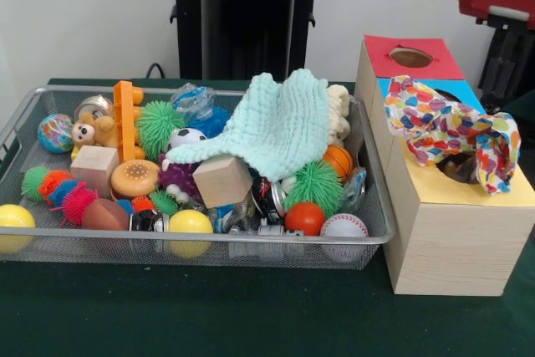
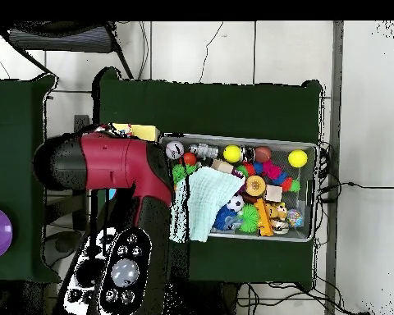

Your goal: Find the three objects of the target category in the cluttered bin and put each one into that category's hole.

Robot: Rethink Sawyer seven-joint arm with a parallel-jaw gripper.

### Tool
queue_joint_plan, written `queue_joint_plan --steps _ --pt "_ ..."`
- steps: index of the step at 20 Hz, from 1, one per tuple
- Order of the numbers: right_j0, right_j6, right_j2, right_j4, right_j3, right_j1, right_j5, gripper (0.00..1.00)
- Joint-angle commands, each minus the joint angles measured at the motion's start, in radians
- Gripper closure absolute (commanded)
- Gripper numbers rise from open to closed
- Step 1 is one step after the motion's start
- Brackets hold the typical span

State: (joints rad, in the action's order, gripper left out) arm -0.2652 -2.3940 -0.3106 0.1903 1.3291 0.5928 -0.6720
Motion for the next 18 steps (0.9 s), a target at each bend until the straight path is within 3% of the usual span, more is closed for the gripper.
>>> queue_joint_plan --steps 1,18 --pt "0.024 -0.145 0.11 0.035 0.092 -0.08 0.052 1.0" --pt "0.025 -0.144 0.093 0.035 0.096 -0.104 0.136 1.0"
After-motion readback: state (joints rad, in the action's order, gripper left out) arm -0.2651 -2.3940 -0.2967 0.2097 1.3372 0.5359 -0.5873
